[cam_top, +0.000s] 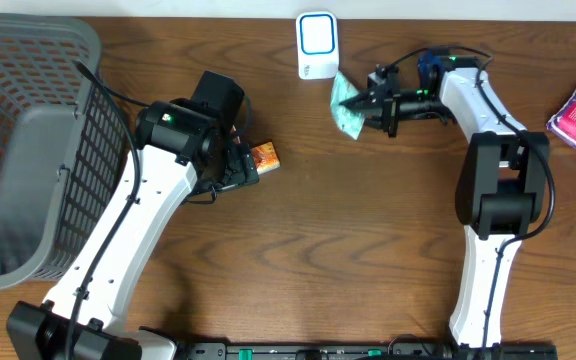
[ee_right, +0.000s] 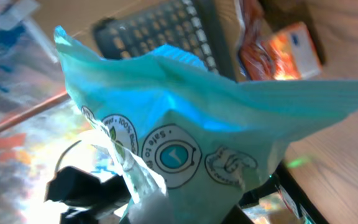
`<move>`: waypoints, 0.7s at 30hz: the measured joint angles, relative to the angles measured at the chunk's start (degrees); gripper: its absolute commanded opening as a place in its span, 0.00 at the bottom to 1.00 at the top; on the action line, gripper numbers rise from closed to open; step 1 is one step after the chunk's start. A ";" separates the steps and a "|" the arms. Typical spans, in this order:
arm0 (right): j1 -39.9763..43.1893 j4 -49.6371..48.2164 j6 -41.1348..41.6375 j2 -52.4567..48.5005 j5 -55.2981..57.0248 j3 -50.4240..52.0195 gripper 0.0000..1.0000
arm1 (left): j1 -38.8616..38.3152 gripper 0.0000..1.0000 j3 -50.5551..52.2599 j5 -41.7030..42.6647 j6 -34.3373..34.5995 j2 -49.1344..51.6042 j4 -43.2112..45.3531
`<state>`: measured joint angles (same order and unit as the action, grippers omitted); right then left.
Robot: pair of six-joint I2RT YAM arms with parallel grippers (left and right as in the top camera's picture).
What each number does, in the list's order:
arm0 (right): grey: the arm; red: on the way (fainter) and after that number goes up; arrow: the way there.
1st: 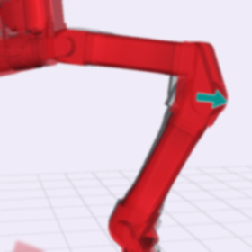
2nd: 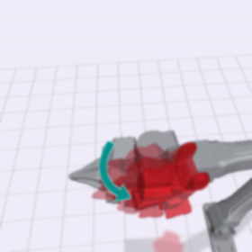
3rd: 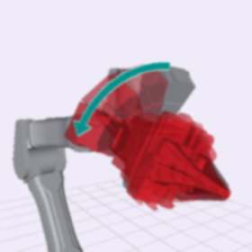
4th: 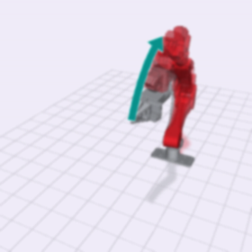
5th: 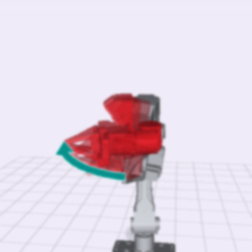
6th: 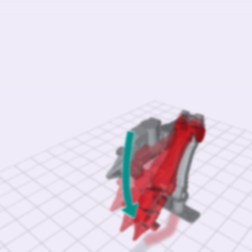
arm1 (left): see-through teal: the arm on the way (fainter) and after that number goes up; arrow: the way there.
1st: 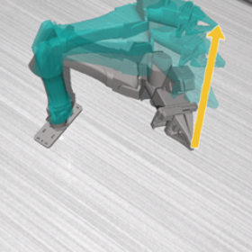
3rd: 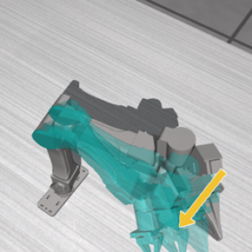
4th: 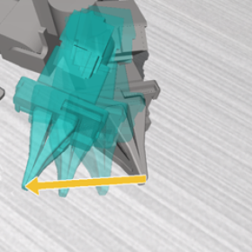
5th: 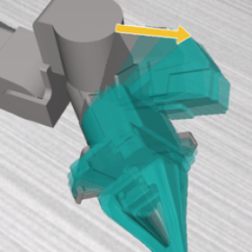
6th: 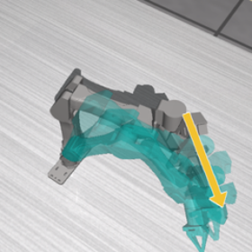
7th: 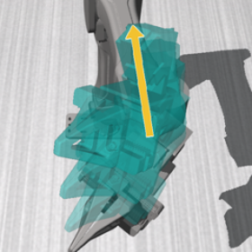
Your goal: Scan the item barcode
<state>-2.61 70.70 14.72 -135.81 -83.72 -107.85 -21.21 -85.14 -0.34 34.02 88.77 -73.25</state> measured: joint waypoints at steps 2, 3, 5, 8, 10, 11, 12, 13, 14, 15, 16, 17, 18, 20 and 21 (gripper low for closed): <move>-0.61 2.16 -1.38 0.00 3.50 0.00 0.01 | 0.00 0.98 0.00 0.00 0.00 0.00 -0.02; -0.72 2.58 -1.77 0.00 6.19 0.00 0.01 | 0.00 0.98 0.00 0.00 0.00 0.00 -0.02; -1.05 2.78 -1.99 0.00 13.79 0.00 0.01 | 0.00 0.98 0.00 0.00 0.00 0.00 -0.02; -1.25 3.19 -1.44 0.00 29.53 0.02 0.01 | 0.00 0.98 0.00 0.00 0.00 0.00 -0.02; -1.27 3.87 -0.87 0.00 38.80 0.02 0.02 | 0.00 0.98 0.00 0.00 0.00 0.00 0.00; -1.27 4.20 -0.68 0.00 42.71 0.02 0.07 | 0.00 0.98 0.00 0.00 0.00 0.00 -0.02; -1.22 4.66 -0.74 0.00 46.25 0.02 0.13 | 0.00 0.98 0.00 0.00 0.00 0.00 0.00; -1.16 4.96 -0.66 0.00 48.48 0.02 0.15 | 0.00 0.98 0.00 0.00 0.00 0.00 0.00; -1.16 5.27 -0.98 0.00 50.86 0.02 0.18 | 0.00 0.98 0.00 0.00 0.00 0.00 0.00; -1.16 5.57 -1.11 0.00 52.33 0.02 0.19 | 0.00 0.98 0.00 0.00 0.00 0.00 0.00; -1.18 5.97 -1.31 0.00 53.77 0.02 0.19 | 0.00 0.98 0.00 0.00 0.00 0.00 0.00; -1.18 6.34 -1.40 0.00 54.90 0.00 0.20 | 0.00 0.98 0.00 0.00 0.00 0.00 0.00; -1.18 7.04 -1.46 -0.02 56.15 -0.28 0.21 | 0.00 0.98 0.00 0.00 0.00 0.00 0.00; -1.18 8.79 -1.57 -0.09 58.42 -1.62 0.25 | 0.00 0.98 0.00 0.00 0.00 0.00 0.00; -1.18 9.68 -1.68 -0.11 59.43 -2.62 0.29 | 0.00 0.98 0.00 0.00 0.00 0.00 0.00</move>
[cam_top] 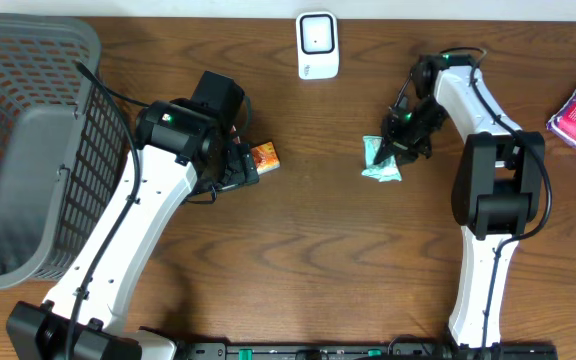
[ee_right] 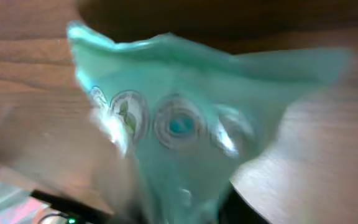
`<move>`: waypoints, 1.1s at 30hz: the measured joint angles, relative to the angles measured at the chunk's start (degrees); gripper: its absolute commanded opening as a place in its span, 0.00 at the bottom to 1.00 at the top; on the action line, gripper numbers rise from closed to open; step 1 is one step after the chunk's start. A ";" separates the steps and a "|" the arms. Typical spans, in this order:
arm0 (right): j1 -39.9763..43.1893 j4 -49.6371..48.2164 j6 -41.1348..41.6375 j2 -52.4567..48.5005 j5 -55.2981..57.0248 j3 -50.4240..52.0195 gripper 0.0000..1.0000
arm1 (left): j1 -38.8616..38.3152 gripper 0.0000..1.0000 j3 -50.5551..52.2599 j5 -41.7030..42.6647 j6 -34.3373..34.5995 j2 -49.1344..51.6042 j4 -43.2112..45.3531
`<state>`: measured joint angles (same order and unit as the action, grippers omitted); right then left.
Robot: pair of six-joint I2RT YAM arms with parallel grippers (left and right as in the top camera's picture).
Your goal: Scan the item barcode
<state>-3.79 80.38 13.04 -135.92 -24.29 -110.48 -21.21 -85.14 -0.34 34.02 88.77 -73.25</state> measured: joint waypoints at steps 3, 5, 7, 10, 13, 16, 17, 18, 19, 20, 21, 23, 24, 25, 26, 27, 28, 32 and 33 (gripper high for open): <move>-0.31 4.07 -0.07 0.00 3.78 -5.11 0.45 | 0.00 0.98 0.00 -0.02 0.00 0.00 0.00; -0.76 6.54 -0.20 0.00 6.10 -9.05 0.50 | 0.00 0.98 0.00 -0.02 0.00 0.00 0.00; -1.42 8.83 -0.22 0.00 8.52 -12.79 0.49 | 0.00 0.98 0.00 0.00 0.00 0.00 0.02; -3.02 11.93 -0.11 0.00 12.57 -17.38 0.46 | 0.00 0.98 0.00 -0.02 0.00 0.00 0.00; -5.44 13.57 -0.11 0.02 16.79 -18.80 0.46 | 0.00 0.98 0.00 -0.02 0.00 0.00 0.00; -9.01 13.51 -0.07 0.02 21.18 -18.75 0.46 | 0.00 0.98 0.00 0.00 0.00 0.00 0.00; -10.19 13.35 0.20 0.02 22.47 -18.75 0.46 | 0.00 0.98 0.00 0.00 0.00 0.00 0.00; -10.99 13.31 0.55 0.02 23.63 -18.71 0.45 | 0.00 0.98 0.00 0.00 0.00 0.00 0.00; -12.57 13.09 1.44 0.02 25.88 -18.53 0.43 | 0.00 0.98 0.00 0.00 0.00 0.00 0.00; -13.75 13.05 2.19 0.02 27.65 -18.29 0.41 | 0.00 0.98 0.00 0.00 0.00 0.00 0.00; -14.99 13.03 3.10 0.02 29.42 -17.94 0.39 | 0.00 0.98 0.00 0.00 0.00 0.00 0.00; -17.20 12.96 4.57 0.02 31.98 -17.05 0.32 | 0.00 0.98 0.00 0.00 0.00 0.00 0.00; -18.16 12.72 5.09 0.02 32.92 -16.41 0.29 | 0.00 0.98 0.00 0.00 0.00 0.00 -0.02; -18.82 12.28 5.49 0.02 33.62 -15.72 0.23 | 0.00 0.98 0.00 0.00 0.00 0.00 -0.02; -19.41 11.63 5.90 0.02 34.32 -14.84 0.20 | 0.00 0.98 0.00 0.00 0.00 0.00 -0.02; -19.71 11.19 6.43 0.02 34.88 -14.01 0.18 | 0.00 0.98 0.00 0.00 0.00 0.00 -0.02; -19.80 10.67 6.93 0.02 35.69 -13.05 0.12 | 0.00 0.98 0.00 0.00 0.00 0.00 0.00; -18.91 8.72 8.31 0.02 37.81 -10.01 0.07 | 0.00 0.98 0.00 0.00 0.00 0.00 0.00; -18.18 7.91 8.59 0.02 38.25 -9.27 0.06 | 0.00 0.98 0.00 0.00 0.00 0.00 0.00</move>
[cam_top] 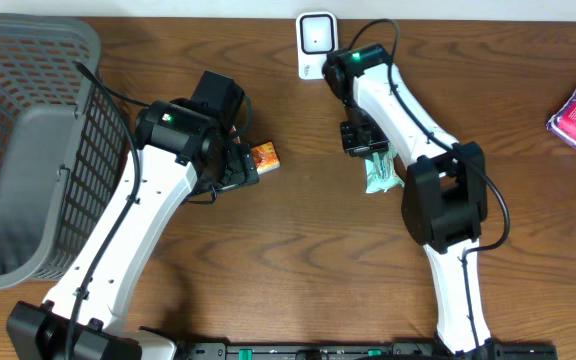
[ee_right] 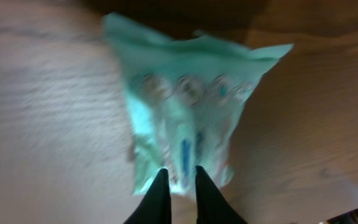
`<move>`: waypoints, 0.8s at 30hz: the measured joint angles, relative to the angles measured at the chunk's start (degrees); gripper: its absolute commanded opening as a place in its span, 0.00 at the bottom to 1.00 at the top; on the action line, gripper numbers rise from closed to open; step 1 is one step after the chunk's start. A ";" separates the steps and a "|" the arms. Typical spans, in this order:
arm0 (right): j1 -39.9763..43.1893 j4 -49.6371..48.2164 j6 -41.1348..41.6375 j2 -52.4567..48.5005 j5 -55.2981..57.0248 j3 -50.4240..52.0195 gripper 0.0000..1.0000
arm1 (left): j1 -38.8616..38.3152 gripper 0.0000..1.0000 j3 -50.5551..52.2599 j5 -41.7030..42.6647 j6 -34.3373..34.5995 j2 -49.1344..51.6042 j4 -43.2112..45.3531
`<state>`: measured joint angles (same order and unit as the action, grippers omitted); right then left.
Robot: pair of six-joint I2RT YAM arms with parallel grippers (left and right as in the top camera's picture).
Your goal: Scan the item barcode
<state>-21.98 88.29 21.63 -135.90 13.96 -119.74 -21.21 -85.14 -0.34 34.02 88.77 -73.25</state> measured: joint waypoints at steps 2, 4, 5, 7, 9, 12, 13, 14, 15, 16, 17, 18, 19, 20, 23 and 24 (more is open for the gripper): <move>0.96 -0.28 0.35 0.00 0.24 0.31 0.05 | 0.00 0.98 0.00 0.00 0.00 0.00 0.00; 2.29 -0.55 0.31 0.00 0.26 0.31 0.04 | 0.00 0.98 0.00 0.00 0.00 0.00 0.00; 2.93 -0.72 0.26 0.00 0.13 0.31 0.04 | 0.00 0.98 0.00 0.00 0.00 0.00 0.00; 4.31 -1.68 -0.24 0.00 -0.72 0.63 0.03 | 0.00 0.98 0.00 0.00 0.00 0.00 0.00; 5.07 -2.67 -0.50 0.00 -1.46 1.42 0.03 | 0.00 0.98 0.00 0.00 0.00 0.00 0.00; 5.57 -5.77 -0.87 0.02 -1.57 4.44 0.03 | 0.00 0.98 0.00 0.00 0.00 0.00 0.00; 5.57 -7.58 -1.05 0.09 -1.46 6.38 0.01 | 0.00 0.98 0.00 -0.02 0.00 0.00 0.00; 5.55 -9.62 -1.09 0.28 -1.57 8.15 0.01 | 0.00 0.98 0.00 -0.02 0.00 0.00 0.00; 5.57 -11.08 -1.18 0.42 -1.84 9.35 0.01 | 0.00 0.98 0.00 0.00 0.00 0.00 0.00; 5.57 -12.57 -1.20 0.42 -2.10 10.91 0.01 | 0.00 0.98 0.00 0.00 0.00 0.00 0.00; 5.55 -13.20 -1.18 0.39 -2.49 12.28 0.01 | 0.00 0.98 0.00 0.00 0.00 0.00 -0.02; 5.53 -12.92 -1.16 0.39 -2.34 12.76 0.01 | 0.00 0.98 0.00 0.00 0.00 0.00 0.00; 5.53 -12.79 -1.07 0.59 -2.69 13.31 0.01 | 0.00 0.98 0.00 0.00 0.00 0.00 0.00; 5.51 -12.85 -1.07 0.63 -2.89 13.33 0.01 | 0.00 0.98 0.00 0.00 0.00 0.00 -0.02; 5.51 -12.04 -1.07 0.63 -3.54 13.00 0.01 | 0.00 0.98 0.00 0.00 0.00 0.00 0.00; 5.51 -11.21 -1.07 0.59 -4.02 12.52 0.01 | 0.00 0.98 0.00 0.00 0.00 0.00 0.00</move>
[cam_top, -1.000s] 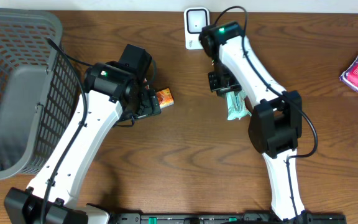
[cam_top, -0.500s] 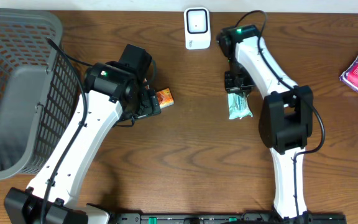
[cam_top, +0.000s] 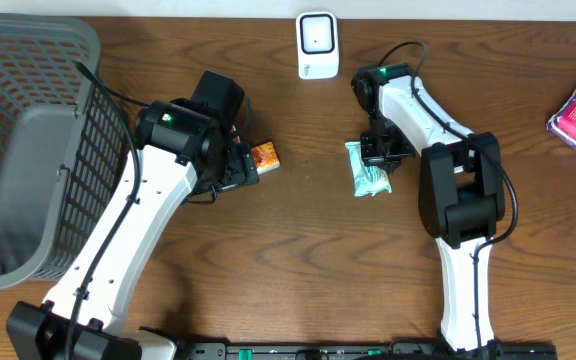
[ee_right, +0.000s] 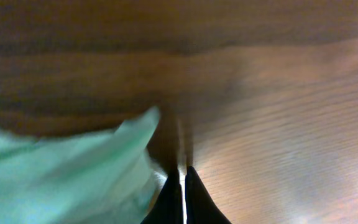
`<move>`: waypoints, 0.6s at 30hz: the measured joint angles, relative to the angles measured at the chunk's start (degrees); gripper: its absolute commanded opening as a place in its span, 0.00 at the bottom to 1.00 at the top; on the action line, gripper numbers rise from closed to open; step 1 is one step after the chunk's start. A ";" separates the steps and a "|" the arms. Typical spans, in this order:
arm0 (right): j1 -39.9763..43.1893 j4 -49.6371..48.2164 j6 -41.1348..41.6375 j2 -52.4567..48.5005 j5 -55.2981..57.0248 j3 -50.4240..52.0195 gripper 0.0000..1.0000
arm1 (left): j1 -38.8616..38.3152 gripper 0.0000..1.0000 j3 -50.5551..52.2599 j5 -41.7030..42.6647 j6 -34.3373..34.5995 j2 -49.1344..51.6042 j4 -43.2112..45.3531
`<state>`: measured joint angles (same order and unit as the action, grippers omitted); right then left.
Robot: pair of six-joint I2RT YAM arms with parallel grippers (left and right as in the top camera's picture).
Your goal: Scan the item barcode
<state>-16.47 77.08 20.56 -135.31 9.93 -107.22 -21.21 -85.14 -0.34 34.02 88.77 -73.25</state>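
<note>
A teal green pouch [cam_top: 368, 170] lies flat on the wooden table, below and to the right of the white scanner [cam_top: 317, 45] at the back edge. My right gripper [cam_top: 375, 150] sits at the pouch's upper right corner. In the right wrist view its fingers [ee_right: 173, 199] are pressed together with nothing seen between them, and the pouch [ee_right: 61, 174] lies just to their left. My left gripper [cam_top: 250, 162] rests beside a small orange box [cam_top: 265, 155]; its jaws are hidden under the wrist.
A large grey mesh basket [cam_top: 28, 140] fills the left side of the table. A purple packet lies at the far right edge. The left arm stretches diagonally from the front left.
My right arm has swung right and the gripper sits lower. The pouch, then straight ahead with its edge at the fingertips, is now off to the left of the shut fingers. Left arm unchanged.
My right gripper first held the green pouch up close to the white scanner. Then it had the pouch lower, over the table to the right. Then the pouch lay on the table with the fingertips at its edge. Now it lies beside the shut fingers.
</note>
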 measured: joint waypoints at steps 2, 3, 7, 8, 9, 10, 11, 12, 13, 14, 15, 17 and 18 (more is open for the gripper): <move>0.00 3.37 -0.02 -0.24 -0.37 -2.14 0.01 | 0.00 0.98 0.00 0.00 0.00 0.00 0.00; 0.02 5.31 -0.02 -0.35 -0.59 -3.98 0.01 | 0.00 0.98 0.00 -0.02 0.00 0.00 0.00; 0.07 11.26 -0.22 -0.39 -1.09 -14.45 0.36 | 0.00 0.98 0.00 0.02 0.00 0.00 -0.04; 0.07 12.31 -0.85 -0.39 -1.14 -17.05 0.41 | 0.00 0.98 0.00 0.00 0.00 0.00 0.02; 0.07 12.74 -1.46 -0.37 -1.14 -19.58 0.41 | 0.00 0.98 0.00 -0.02 0.00 0.00 0.02; 0.04 12.70 -2.40 -0.33 -1.20 -20.94 0.41 | 0.00 0.98 0.00 0.00 0.00 0.00 0.00; 0.00 12.61 -3.19 -0.33 -1.18 -21.66 0.40 | 0.00 0.98 0.00 0.00 0.00 0.00 0.00; -0.07 12.61 -4.31 -0.33 -1.18 -22.08 0.40 | 0.00 0.98 0.00 0.00 0.00 0.00 0.00; -0.15 12.59 -5.64 -0.33 -1.16 -22.12 0.41 | 0.00 0.98 0.00 0.00 0.00 0.02 0.00; -0.28 12.57 -6.64 -0.33 -1.18 -22.12 0.41 | 0.00 0.98 0.00 0.00 0.00 0.02 0.00; -0.44 12.59 -7.48 -0.33 -1.18 -22.12 0.40 | 0.00 0.98 0.00 0.00 0.00 0.00 0.00; -0.87 12.50 -8.50 -0.33 -1.20 -22.10 0.40 | 0.00 0.98 0.00 0.00 0.00 0.02 0.00; -1.14 12.41 -8.83 -0.33 -1.18 -22.10 0.40 | 0.00 0.98 0.00 0.00 0.00 0.00 0.00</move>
<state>-17.61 89.49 11.73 -135.63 8.75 -129.32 -21.21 -85.14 -0.34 34.02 88.77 -73.25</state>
